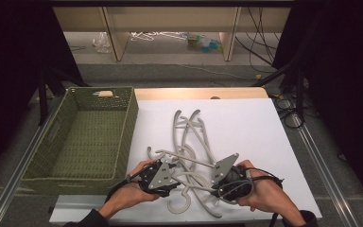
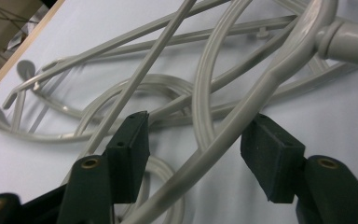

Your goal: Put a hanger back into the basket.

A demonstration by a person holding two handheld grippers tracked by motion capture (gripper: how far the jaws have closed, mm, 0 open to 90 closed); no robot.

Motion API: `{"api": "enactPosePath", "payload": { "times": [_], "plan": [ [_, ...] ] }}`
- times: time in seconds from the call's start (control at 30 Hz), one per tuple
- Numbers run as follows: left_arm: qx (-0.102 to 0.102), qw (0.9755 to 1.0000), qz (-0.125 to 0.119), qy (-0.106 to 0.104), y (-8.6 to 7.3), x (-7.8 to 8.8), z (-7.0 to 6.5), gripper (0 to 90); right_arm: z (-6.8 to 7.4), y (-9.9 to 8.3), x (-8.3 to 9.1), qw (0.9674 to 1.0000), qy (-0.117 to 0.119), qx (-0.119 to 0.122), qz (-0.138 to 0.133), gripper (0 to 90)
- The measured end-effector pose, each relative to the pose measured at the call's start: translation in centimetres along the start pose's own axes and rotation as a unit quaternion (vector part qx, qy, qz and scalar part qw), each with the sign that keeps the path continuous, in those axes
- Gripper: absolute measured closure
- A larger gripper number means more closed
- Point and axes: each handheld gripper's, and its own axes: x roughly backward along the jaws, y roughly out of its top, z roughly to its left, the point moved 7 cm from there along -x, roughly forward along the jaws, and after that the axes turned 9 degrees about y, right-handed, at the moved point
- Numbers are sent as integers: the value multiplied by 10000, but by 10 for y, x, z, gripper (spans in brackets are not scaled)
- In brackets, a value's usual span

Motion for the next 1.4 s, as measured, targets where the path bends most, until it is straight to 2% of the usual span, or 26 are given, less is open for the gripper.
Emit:
{"api": "enactPosePath", "payload": {
  "times": [0.1, 0.17, 0.2, 0.23, 0.3, 0.37, 0.5, 0.6, 0.7, 0.73, 0.77, 0.8, 0.87, 0.93, 0.97, 1.07, 1.1, 1.13, 1.17, 1.2, 1.3, 1.37, 1.4],
  "plan": [
    [-183, 9998, -45, -59, 3, -4, -3, 492, 0, 0, 0, 10000, 38, 23, -35, 817],
    [-387, 9992, -75, -107, 5, -3, -3, 563, -1, -1, 0, 10000, 28, 8, -22, 818],
    [-419, 9990, -66, -129, 6, -2, -4, 606, -2, -1, 0, 10000, 8, -8, -26, 817],
    [-546, 9984, -106, -85, 8, 0, -3, 646, -3, -1, 0, 10000, 5, -16, -58, 817],
    [-712, 9973, -173, -59, 12, 4, -1, 666, -5, -2, 2, 10000, -23, -7, -84, 818],
    [-892, 9955, -305, -11, 18, 8, 2, 680, -7, -3, 4, 9999, -52, 4, -134, 818],
    [-1295, 9908, -399, 57, 30, 16, 4, 716, -11, -5, 11, 9996, -82, 71, -277, 807],
    [-1345, 9895, -527, 70, 38, 21, 6, 741, -16, -5, 16, 9986, -340, 111, -380, 785],
    [-1528, 9866, -564, 97, 44, 26, 10, 765, -22, -5, 20, 9975, -493, 139, -488, 736],
    [-1649, 9851, -484, 102, 46, 28, 12, 773, -24, -4, 21, 9967, -591, 85, -554, 707],
    [-1600, 9858, -495, 79, 47, 28, 11, 778, -26, -3, 21, 9956, -716, 54, -594, 690],
    [-1578, 9864, -462, 63, 48, 29, 12, 780, -27, -3, 22, 9955, -745, 47, -578, 681],
    [-1362, 9899, -394, 62, 50, 30, 15, 784, -28, 1, 24, 9937, -877, 37, -700, 600],
    [-1005, 9942, -371, 47, 52, 33, 18, 789, -31, 6, 30, 9882, -1140, -198, -1008, 505],
    [-869, 9956, -341, 64, 53, 35, 21, 789, -33, 8, 34, 9849, -1236, -328, -1166, 474],
    [-243, 9994, -245, -17, 54, 40, 28, 789, -37, 14, 47, 9733, -1547, -427, -1641, 406],
    [-34, 9998, -219, -20, 55, 42, 31, 790, -37, 16, 52, 9703, -1577, -478, -1772, 384],
    [276, 9995, -167, -57, 54, 43, 34, 790, -38, 19, 57, 9648, -1669, -463, -1981, 371],
    [528, 9985, -162, -46, 54, 44, 35, 790, -39, 23, 63, 9559, -1807, -526, -2256, 366],
    [647, 9978, -120, -35, 53, 45, 37, 790, -39, 24, 67, 9506, -1876, -587, -2401, 364],
    [907, 9959, 43, 46, 50, 47, 41, 790, -37, 27, 76, 9407, -2032, -598, -2652, 362],
    [1083, 9940, 133, -11, 48, 49, 43, 790, -32, 29, 76, 9425, -1916, -586, -2675, 361],
    [1149, 9932, 161, 4, 47, 50, 45, 790, -29, 29, 74, 9424, -1908, -584, -2686, 361]
  ]
}}
